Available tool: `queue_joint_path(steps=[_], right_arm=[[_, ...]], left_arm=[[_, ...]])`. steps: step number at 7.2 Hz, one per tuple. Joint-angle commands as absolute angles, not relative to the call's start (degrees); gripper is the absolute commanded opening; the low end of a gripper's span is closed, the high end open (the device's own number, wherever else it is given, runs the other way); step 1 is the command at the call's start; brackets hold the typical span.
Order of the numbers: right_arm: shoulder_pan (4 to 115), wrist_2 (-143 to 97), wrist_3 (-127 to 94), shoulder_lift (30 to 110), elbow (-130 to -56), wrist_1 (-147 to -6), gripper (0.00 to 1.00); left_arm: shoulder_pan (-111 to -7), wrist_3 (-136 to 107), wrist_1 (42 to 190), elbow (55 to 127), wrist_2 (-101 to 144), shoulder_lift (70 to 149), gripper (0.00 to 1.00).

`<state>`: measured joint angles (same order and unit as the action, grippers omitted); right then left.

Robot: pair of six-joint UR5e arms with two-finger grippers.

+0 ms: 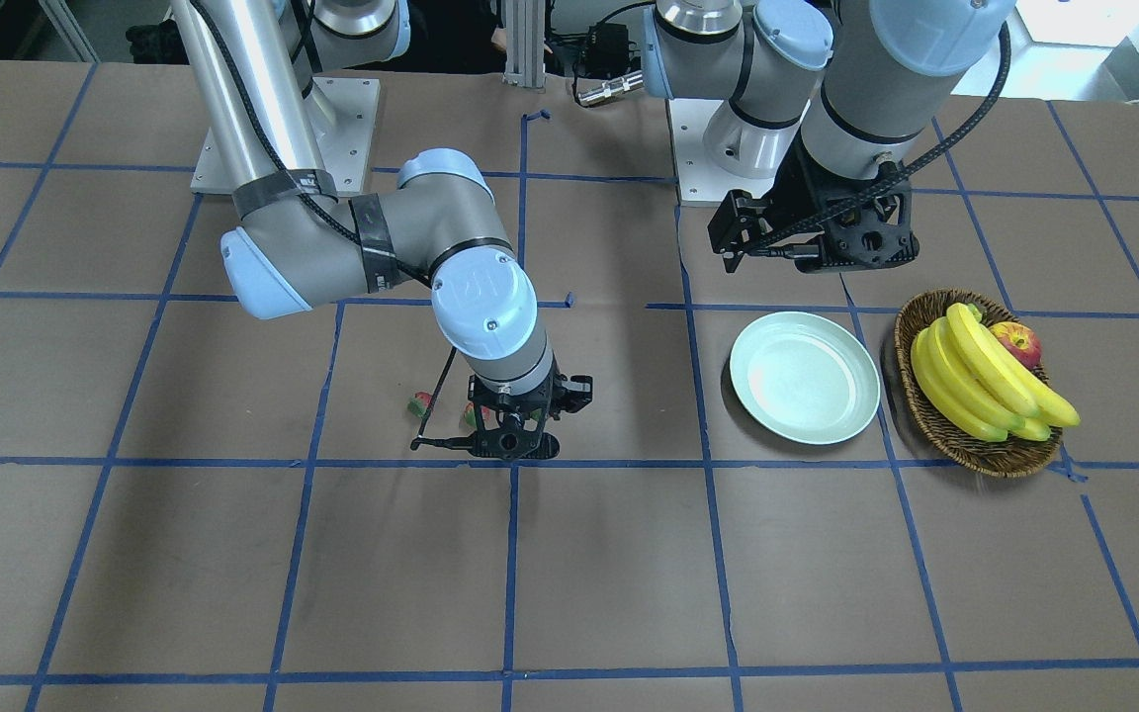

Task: Collect all strawberries into plate
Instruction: 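Carry the strawberry toward the plate and release it on the table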

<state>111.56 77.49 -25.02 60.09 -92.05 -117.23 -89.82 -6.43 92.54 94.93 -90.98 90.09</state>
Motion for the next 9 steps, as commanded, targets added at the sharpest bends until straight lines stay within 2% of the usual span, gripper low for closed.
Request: queue_joint_path(steps=[1, 3, 5, 6, 9], right_arm=[[113.2, 76.12, -25.22, 58.45, -92.54, -118.21, 0.0], [113.29, 76.11, -25.22, 58.45, -93.95, -118.21, 0.32], [113.29, 76.11, -24.87, 58.53, -94.04, -118.21, 0.85], [113.29, 76.11, -24.7, 58.97, -94.04, -118.21, 1.0], [113.12, 77.78, -24.78, 63.6, -93.25, -118.13, 1.0]], left_arm=[[-89.82, -6.5, 92.55, 95.01, -90.97, 90.09, 1.0], [-89.91, -6.5, 92.55, 95.01, -90.97, 90.17, 1.0], [-89.91, -6.5, 92.64, 95.1, -91.05, 90.18, 1.0], [-89.91, -6.5, 92.64, 95.1, -91.05, 90.18, 1.0], [-89.91, -6.5, 92.64, 95.01, -90.97, 90.18, 1.0]])
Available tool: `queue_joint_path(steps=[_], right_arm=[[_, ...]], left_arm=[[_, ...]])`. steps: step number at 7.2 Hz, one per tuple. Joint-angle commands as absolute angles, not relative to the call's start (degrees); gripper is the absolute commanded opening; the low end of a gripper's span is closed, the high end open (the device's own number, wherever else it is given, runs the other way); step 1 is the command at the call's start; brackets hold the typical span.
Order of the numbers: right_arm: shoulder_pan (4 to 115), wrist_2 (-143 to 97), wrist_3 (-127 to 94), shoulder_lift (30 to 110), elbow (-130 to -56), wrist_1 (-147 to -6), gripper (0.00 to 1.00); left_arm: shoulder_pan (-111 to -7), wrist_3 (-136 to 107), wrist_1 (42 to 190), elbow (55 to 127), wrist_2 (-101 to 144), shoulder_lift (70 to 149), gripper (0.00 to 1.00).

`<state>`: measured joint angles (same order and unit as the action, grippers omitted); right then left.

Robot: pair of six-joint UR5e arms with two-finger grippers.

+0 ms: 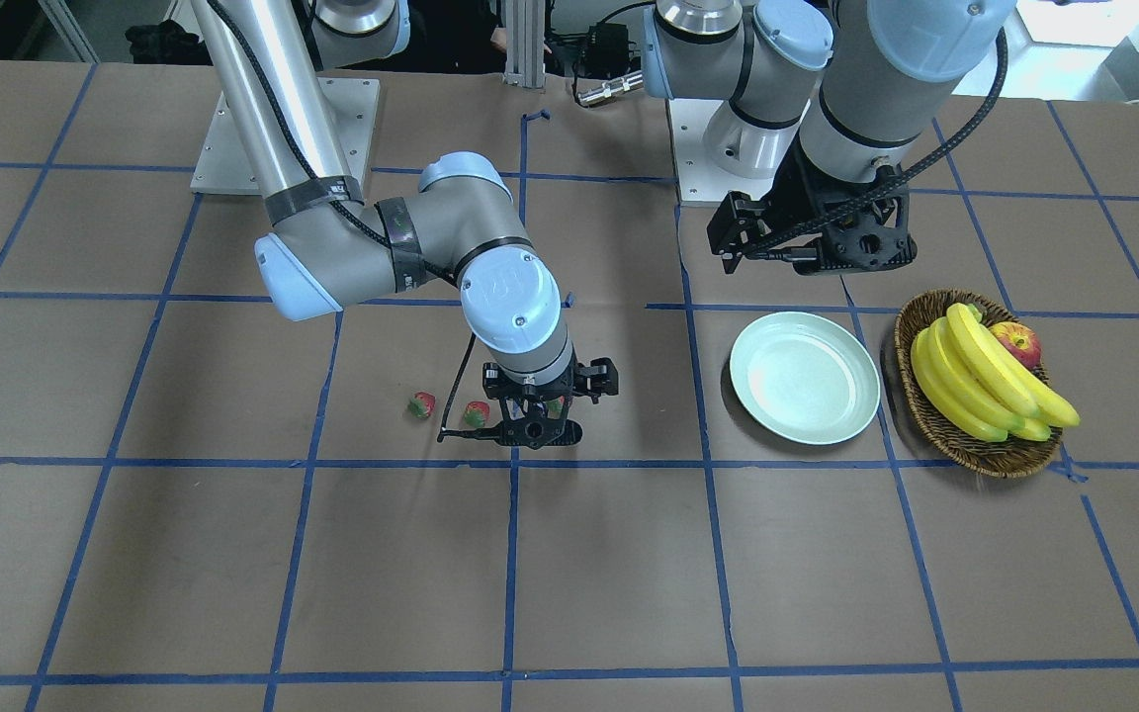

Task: Collect all strawberries into plate
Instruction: 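Carry the strawberry toward the plate and release it on the table, then move the right gripper back over the next strawberry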

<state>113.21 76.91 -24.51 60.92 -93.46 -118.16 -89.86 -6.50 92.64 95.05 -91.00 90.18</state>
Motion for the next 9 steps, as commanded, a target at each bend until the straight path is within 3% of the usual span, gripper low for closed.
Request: queue_joint_path(steps=[1, 4, 7, 9], right_arm=[[112.33, 81.79, -24.44, 65.81, -92.82, -118.04, 1.0], [107.6, 87.89, -18.06, 68.2, -90.88, -112.28, 1.0], [101.01, 92.46, 1.98, 68.38, -92.2, -106.19, 1.0], [100.72, 91.68, 0.98, 68.12, -97.7, -107.39, 1.0]], left_arm=[[-89.83, -6.5, 92.64, 95.01, -90.97, 90.26, 1.0], [-89.91, -6.5, 92.64, 95.01, -90.97, 90.26, 1.0], [-89.91, -6.51, 92.64, 95.01, -91.14, 90.26, 1.0], [-89.91, -7.12, 92.55, 95.01, -90.79, 90.35, 1.0]])
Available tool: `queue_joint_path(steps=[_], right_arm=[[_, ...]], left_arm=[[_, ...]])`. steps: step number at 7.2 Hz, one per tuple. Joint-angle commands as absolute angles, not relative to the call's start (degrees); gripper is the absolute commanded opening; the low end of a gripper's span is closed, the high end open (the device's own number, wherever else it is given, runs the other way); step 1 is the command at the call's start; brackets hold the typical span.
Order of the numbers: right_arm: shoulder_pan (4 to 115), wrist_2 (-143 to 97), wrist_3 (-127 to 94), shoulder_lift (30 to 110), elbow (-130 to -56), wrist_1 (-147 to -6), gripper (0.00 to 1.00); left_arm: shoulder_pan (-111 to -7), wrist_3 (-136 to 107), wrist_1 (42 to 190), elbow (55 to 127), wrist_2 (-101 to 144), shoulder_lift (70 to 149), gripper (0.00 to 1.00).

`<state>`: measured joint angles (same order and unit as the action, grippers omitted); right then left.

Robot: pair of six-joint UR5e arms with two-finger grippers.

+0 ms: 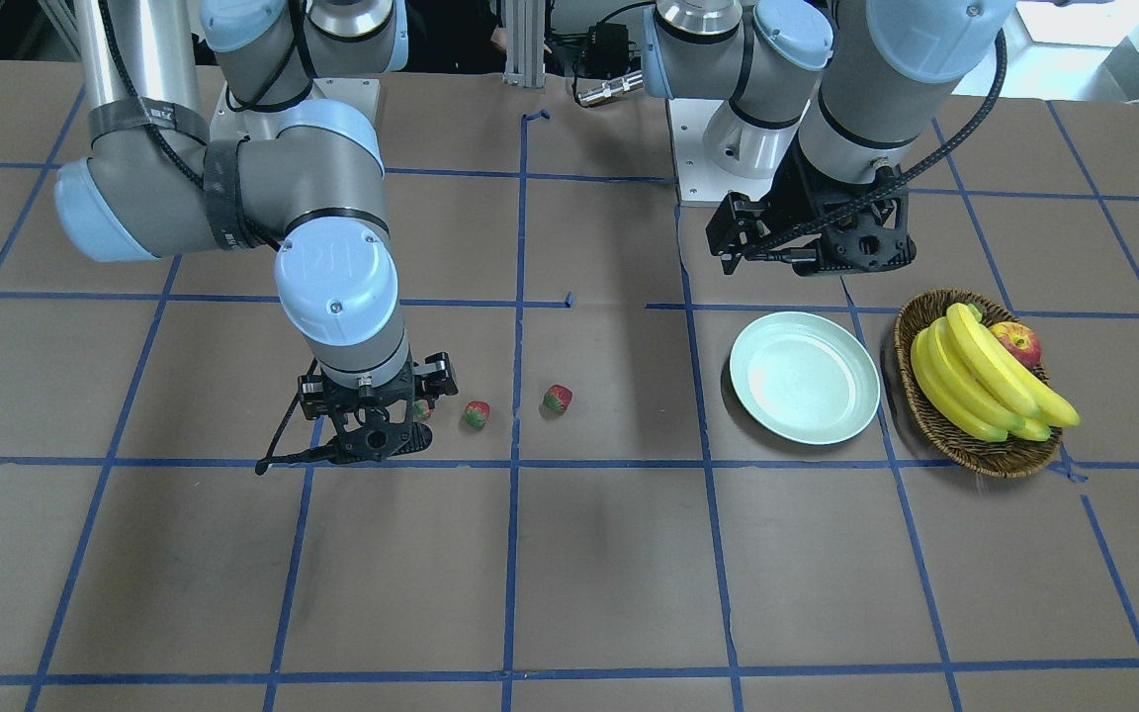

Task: Collect all strawberries into plate
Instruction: 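Move the right gripper back over the next strawberry, then lower the right gripper and grasp the strawberry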

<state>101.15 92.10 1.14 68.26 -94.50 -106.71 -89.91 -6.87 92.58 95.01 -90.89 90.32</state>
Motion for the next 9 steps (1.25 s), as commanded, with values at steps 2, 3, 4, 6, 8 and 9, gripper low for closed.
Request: queue_joint_path(steps=[2, 3, 4, 6, 8, 9], right_arm=[[100.72, 91.5, -5.42, 66.89, -100.36, -110.65, 1.0], [100.81, 90.89, -9.54, 66.45, -100.46, -110.83, 1.0], [100.81, 88.7, -12.54, 66.01, -100.81, -110.83, 1.0], [100.81, 87.8, -13.97, 65.65, -103.96, -112.92, 1.0], [100.81, 87.8, -13.97, 65.57, -105.64, -114.96, 1.0], [100.81, 87.8, -13.97, 65.48, -105.64, -114.96, 0.96]], left_arm=[[-89.91, -6.6, 92.64, 95.01, -91.05, 90.35, 1.0], [-89.91, -6.94, 92.64, 95.1, -90.97, 90.35, 1.0], [-89.91, -7.03, 92.64, 95.1, -90.97, 90.35, 1.0], [-89.91, -7.03, 92.72, 95.18, -90.97, 90.44, 1.0], [-89.91, -7.29, 92.72, 95.27, -90.71, 90.44, 1.0], [-89.91, -7.12, 92.64, 96.14, -90.96, 90.35, 1.0]])
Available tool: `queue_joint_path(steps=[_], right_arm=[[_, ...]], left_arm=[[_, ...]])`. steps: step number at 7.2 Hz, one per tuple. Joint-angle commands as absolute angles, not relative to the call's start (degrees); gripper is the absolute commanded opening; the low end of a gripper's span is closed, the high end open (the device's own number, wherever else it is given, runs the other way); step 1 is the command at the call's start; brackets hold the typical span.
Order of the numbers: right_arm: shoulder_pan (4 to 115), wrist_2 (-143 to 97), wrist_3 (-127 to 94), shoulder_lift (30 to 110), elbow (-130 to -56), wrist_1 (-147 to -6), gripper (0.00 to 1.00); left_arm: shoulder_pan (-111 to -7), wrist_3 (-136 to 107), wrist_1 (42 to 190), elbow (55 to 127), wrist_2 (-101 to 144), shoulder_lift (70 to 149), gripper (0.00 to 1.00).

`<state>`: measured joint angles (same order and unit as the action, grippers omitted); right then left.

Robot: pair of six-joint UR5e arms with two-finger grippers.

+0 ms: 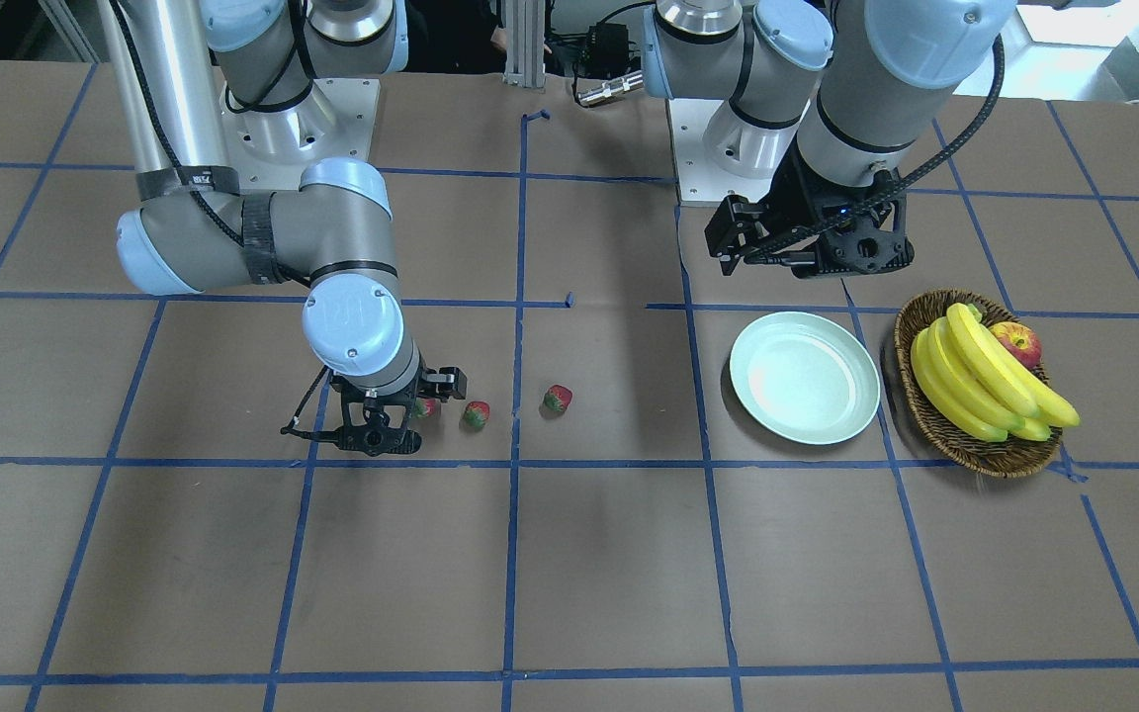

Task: Collect all strawberries into plate
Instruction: 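Lower the right gripper and grasp the strawberry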

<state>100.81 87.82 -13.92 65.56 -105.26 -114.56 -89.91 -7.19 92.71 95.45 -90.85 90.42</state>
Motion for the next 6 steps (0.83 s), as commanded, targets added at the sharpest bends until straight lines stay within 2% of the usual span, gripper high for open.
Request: queue_joint_path(steps=[1, 2, 3, 4, 5, 6], right_arm=[[100.81, 87.8, -13.97, 65.22, -105.56, -114.96, 0.9], [100.81, 87.8, -13.97, 64.87, -105.56, -114.96, 0.77], [100.81, 87.89, -13.97, 64.78, -105.56, -114.96, 0.5], [100.81, 87.8, -13.97, 64.78, -105.47, -114.87, 0.09], [100.81, 87.89, -13.97, 64.78, -104.95, -114.79, 0.0], [100.72, 88.24, -14.32, 64.95, -104.42, -114.79, 0.0]], left_arm=[[-90.0, -7.12, 92.64, 96.59, -90.88, 90.35, 1.0], [-90.0, -7.12, 92.55, 96.5, -90.88, 90.35, 1.0], [-90.0, -7.12, 92.55, 96.59, -90.88, 90.35, 1.0], [-90.0, -7.03, 92.55, 96.5, -90.88, 90.35, 1.0], [-90.0, -6.94, 92.55, 96.5, -90.88, 90.35, 1.0], [-90.0, -6.94, 92.55, 96.5, -90.88, 90.35, 1.0]])
